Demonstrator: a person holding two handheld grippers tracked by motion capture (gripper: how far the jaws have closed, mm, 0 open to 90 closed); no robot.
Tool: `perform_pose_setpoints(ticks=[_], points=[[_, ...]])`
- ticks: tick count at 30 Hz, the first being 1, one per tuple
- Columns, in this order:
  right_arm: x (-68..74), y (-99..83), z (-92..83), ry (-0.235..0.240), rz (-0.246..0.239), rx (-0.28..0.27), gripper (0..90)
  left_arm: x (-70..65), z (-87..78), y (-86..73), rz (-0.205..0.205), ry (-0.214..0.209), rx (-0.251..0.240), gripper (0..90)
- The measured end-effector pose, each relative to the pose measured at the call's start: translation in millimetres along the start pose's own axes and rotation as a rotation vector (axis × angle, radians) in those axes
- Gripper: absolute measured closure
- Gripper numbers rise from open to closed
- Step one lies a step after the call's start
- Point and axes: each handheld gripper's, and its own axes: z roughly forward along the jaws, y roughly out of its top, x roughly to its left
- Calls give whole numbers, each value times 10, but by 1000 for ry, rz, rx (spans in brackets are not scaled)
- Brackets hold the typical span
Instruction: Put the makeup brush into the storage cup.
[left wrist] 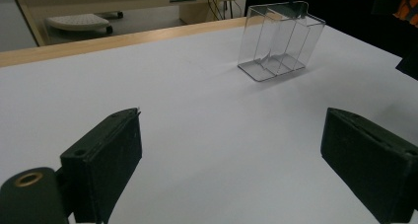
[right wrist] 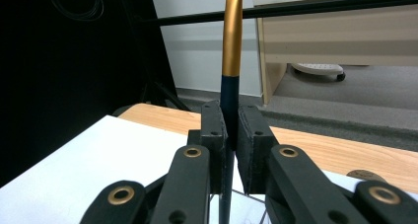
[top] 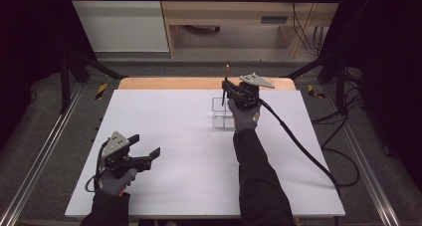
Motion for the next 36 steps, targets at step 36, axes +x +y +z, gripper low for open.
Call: perform_pose_setpoints(ticks=[36], points=[[4, -260, 260, -32, 14, 71, 835, -19, 6, -2, 12, 1, 6, 80]])
